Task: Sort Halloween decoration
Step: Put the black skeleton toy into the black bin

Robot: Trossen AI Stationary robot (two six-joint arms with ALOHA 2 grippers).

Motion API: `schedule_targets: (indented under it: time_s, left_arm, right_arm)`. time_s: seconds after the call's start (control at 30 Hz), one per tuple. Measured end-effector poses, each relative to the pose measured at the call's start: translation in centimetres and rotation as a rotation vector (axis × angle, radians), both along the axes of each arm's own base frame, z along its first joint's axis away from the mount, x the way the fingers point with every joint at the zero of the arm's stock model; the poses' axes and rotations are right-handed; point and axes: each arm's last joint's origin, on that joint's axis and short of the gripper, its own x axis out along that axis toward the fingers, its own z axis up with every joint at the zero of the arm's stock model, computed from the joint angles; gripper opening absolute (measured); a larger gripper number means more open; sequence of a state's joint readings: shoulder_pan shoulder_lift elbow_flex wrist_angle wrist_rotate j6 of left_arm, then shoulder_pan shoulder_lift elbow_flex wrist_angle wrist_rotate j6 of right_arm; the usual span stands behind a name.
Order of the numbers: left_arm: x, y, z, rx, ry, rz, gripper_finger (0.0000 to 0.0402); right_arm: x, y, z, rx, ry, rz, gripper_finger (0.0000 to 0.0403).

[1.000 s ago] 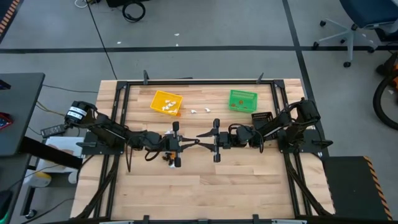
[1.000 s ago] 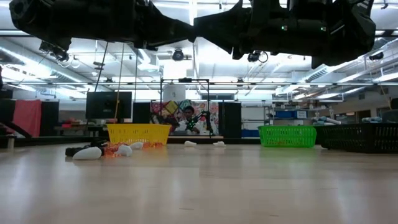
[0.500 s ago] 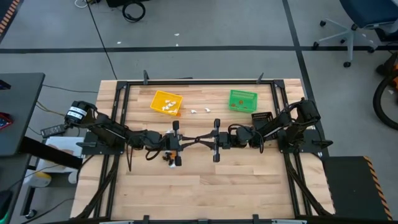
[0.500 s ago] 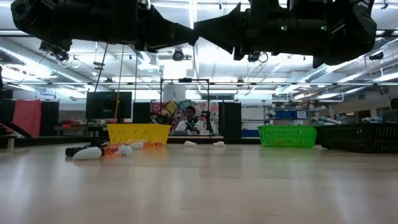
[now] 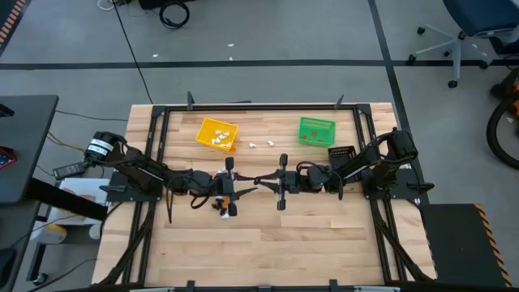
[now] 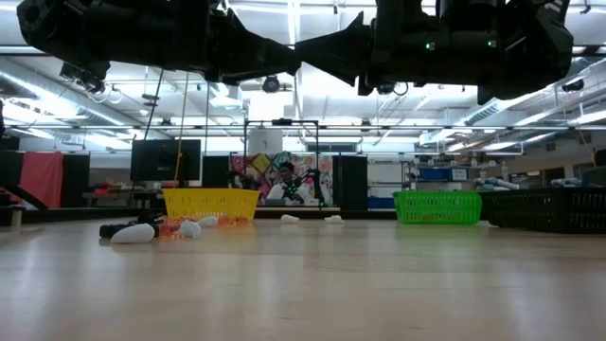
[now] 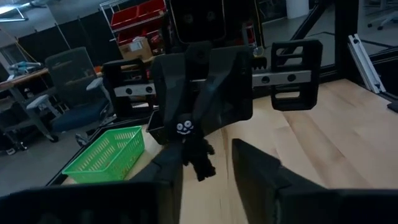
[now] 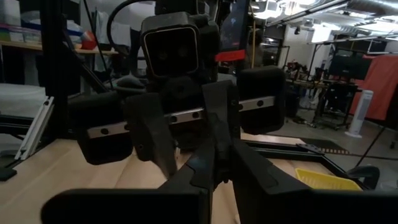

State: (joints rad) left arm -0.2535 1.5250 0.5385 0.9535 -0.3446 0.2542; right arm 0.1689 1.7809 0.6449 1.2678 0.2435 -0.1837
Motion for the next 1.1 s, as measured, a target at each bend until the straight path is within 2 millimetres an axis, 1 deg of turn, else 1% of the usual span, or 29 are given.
schedule_targets:
  time_s: [0.1,0.2,0.83,0.97,1.1]
  left_arm:
    - [0.0,0.0,0.0,-0.003,0.000,-0.001,0.0138]
    - [0.0,0.0,0.0,-0.003,0.002,0.006,0.0149]
    - [-0.1,0.1,-0.7,0.017,0.073,0.061,0.0151]
    - [-0.1,0.2,-1.2,0.012,0.120,0.072,0.0151]
    - [-0.4,0.1,-2.1,-0.023,0.205,0.087,0.0151]
  right_arm:
    - [0.0,0.0,0.0,0.000,-0.001,-0.003,0.0042]
    - [0.0,0.0,0.0,0.000,-0.001,-0.003,0.0042]
    - [0.0,0.0,-0.1,-0.004,0.011,-0.001,0.0043]
    - [-0.2,0.0,-0.1,-0.004,0.075,0.000,0.0044]
    - [-0.7,-0.1,-0.2,0.047,0.232,0.000,0.0044]
